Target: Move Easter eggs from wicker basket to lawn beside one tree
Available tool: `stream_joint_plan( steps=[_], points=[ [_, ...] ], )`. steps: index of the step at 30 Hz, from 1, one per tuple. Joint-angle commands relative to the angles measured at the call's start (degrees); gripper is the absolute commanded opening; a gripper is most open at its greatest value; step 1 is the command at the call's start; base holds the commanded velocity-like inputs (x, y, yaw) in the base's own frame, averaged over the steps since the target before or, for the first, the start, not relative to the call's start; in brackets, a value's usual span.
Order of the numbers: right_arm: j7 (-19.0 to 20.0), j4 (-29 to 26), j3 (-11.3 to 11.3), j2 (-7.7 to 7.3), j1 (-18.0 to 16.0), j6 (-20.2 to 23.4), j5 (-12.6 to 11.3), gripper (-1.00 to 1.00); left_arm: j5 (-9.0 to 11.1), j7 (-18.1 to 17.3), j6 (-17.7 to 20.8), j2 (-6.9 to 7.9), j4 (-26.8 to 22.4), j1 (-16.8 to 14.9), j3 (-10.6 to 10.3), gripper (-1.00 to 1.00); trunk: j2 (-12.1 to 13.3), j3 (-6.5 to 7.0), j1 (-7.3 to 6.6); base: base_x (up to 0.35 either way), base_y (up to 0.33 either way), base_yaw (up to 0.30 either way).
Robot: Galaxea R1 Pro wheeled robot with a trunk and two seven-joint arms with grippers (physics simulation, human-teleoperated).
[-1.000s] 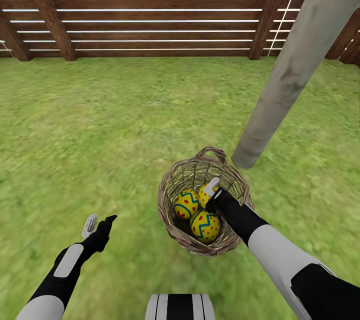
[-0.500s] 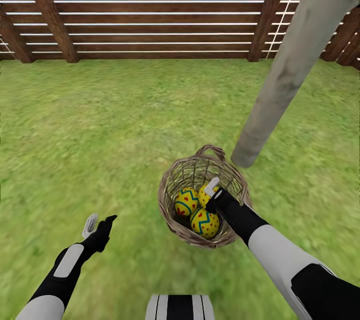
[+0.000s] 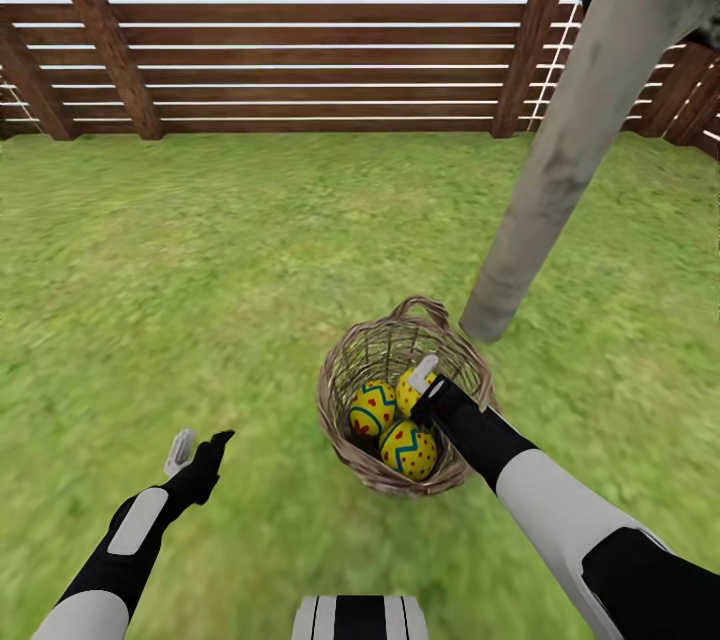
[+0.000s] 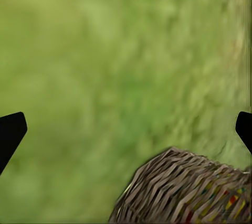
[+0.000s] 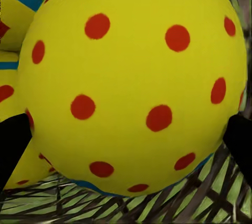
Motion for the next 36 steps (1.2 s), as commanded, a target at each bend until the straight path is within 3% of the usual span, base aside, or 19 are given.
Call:
stream_joint_plan(
  steps=[1, 7, 11, 13, 15, 19, 22, 23, 26, 28, 29, 30, 32, 34, 36],
  points=[
    [0.4, -0.1, 0.1, -0.01, 0.0, 0.3, 0.6, -1.00, 0.5, 0.2, 0.4, -0.02, -0.1, 0.0, 0.1, 1.00, 0.0, 0.19, -0.03, 0.000, 0.000, 0.000],
    [1.0, -0.2, 0.1, 0.73, 0.0, 0.8, 0.5, -1.00, 0.5, 0.2, 0.4, -0.07, 0.0, 0.0, 0.1, 1.00, 0.1, 1.52, -0.19, 0.000, 0.000, 0.000],
    [8.5, -0.4, -0.3, 0.81, 0.0, 1.0, 0.5, -1.00, 0.5, 0.2, 0.4, -0.09, 0.0, 0.0, 0.1, 1.00, 0.1, 2.40, -0.29, 0.000, 0.000, 0.000],
    [9.0, -2.4, -2.7, 0.71, 0.0, 1.1, 0.3, -1.00, 0.5, 0.2, 0.4, -0.04, 0.0, 0.0, 0.1, 1.00, 0.2, 2.85, -0.34, 0.000, 0.000, 0.000],
    [10.1, -5.6, -5.5, 0.52, 0.0, 4.3, 0.2, -1.00, 0.5, 0.2, 0.4, -0.09, 0.0, 0.0, 0.1, 1.00, 0.2, 3.29, -0.39, 0.000, 0.000, 0.000],
    [22.4, -12.6, -6.8, -0.69, -0.1, 8.0, 0.2, -1.00, 0.5, 0.2, 0.3, -0.11, 0.0, 0.0, 0.1, 1.00, 0.2, 4.17, -0.50, 0.000, 0.000, 0.000],
    [33.9, -16.2, -11.8, -3.69, -0.1, 11.9, 0.3, -1.00, 0.5, 0.2, 0.3, -0.12, 1.4, 0.0, 0.1, 1.00, 0.3, 4.84, -0.57, 0.000, 0.000, 0.000],
    [37.7, -17.4, -12.3, -4.87, 0.0, 12.5, 0.3, -1.00, 0.5, 0.2, 0.3, -0.11, 2.1, 0.0, 0.1, 1.00, 0.3, 5.06, -0.60, 0.000, 0.000, 0.000],
    [52.9, -21.2, -13.7, -10.76, 0.0, 13.0, 0.3, -1.00, 0.5, 0.2, 0.2, -0.15, 3.0, 0.0, 0.0, 1.00, 0.3, 5.73, -0.68, 0.000, 0.000, 0.000],
    [66.0, -23.4, -18.6, -15.79, -0.1, 13.1, 0.2, -1.00, 0.5, 0.2, 0.2, -0.19, 3.1, 0.0, 0.0, 1.00, 0.4, 6.17, -0.73, 0.000, 0.000, 0.000],
    [73.4, -24.1, -21.9, -18.26, 0.0, 13.1, 0.2, -1.00, 0.5, 0.2, 0.2, -0.19, 3.1, 0.0, 0.0, 1.00, 0.4, 6.39, -0.75, 0.000, 0.000, 0.000],
    [78.1, -24.6, -26.2, -20.78, 0.0, 13.1, -0.6, -1.00, 0.4, 0.2, 0.2, -0.24, 3.1, 0.0, 0.0, 1.00, 0.4, 6.61, -0.78, 0.000, 0.000, 0.000],
    [78.2, -24.5, -29.1, -22.34, 0.4, 13.0, -3.6, -1.00, 0.4, 0.2, 0.3, -0.28, 3.1, 0.0, -0.1, 1.00, 0.4, 7.06, -0.83, 0.000, 0.000, 0.000],
    [78.2, -24.6, -29.8, -23.47, 1.7, 12.9, -5.0, -1.00, 0.3, 0.1, 0.3, -0.66, 3.0, 0.0, -0.1, 1.00, 0.4, 7.50, -0.88, 0.000, 0.000, 0.000],
    [78.2, -24.6, -30.0, -23.59, 2.2, 13.0, -5.4, -1.00, 0.0, 0.1, 0.3, -2.16, 2.9, 0.0, -0.3, 1.00, 0.5, 7.94, -0.93, 0.000, 0.000, 0.000]
  ],
)
